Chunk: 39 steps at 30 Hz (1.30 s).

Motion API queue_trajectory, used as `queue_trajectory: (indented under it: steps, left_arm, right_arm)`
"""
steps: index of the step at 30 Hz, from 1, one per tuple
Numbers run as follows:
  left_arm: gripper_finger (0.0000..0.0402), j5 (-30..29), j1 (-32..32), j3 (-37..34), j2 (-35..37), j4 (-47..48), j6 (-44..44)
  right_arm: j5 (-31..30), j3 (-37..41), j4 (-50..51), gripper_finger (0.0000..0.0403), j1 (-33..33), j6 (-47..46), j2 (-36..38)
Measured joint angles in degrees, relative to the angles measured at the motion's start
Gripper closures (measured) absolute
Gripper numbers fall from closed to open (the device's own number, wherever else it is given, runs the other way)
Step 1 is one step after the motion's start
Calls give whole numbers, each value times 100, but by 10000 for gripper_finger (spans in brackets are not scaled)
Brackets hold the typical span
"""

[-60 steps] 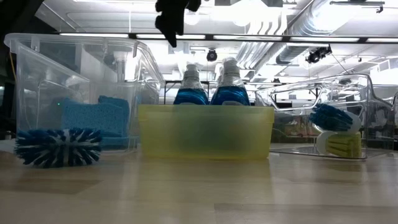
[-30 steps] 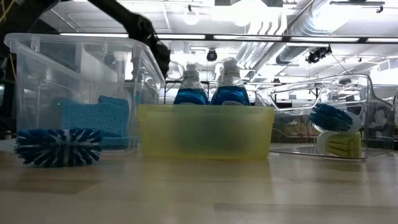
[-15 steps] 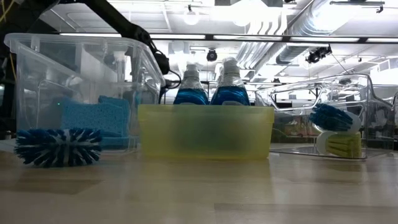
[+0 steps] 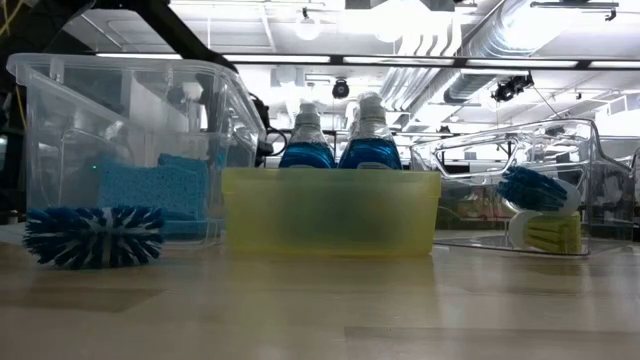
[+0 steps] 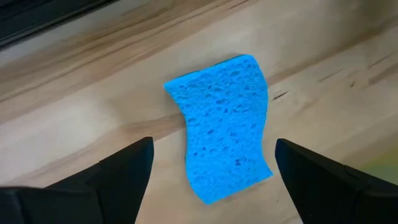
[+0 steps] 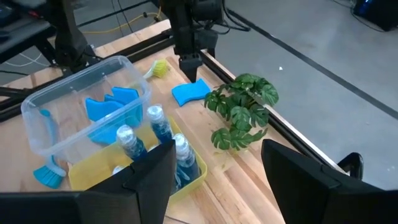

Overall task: Pick & Place Kitchen Sink Supplies
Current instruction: Put the blue sponge into the white bin

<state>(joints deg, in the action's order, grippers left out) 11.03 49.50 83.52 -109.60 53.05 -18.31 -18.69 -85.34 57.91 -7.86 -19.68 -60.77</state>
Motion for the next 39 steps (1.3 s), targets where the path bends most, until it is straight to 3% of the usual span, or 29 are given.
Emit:
queue_trajectory:
  steps: [10, 31, 39]
  left_arm:
    - [108, -218, 0, -263, 0, -287, -24]
    - [111, -112, 0, -387, -723, -482, -211]
    - [181, -113, 4, -395, -743, -458, -151]
  right_arm:
    - [-11, 0, -169, 171, 0, 4, 0]
    - [-25, 0, -170, 171, 0, 0, 0]
    - [-25, 0, -166, 171, 0, 15, 0]
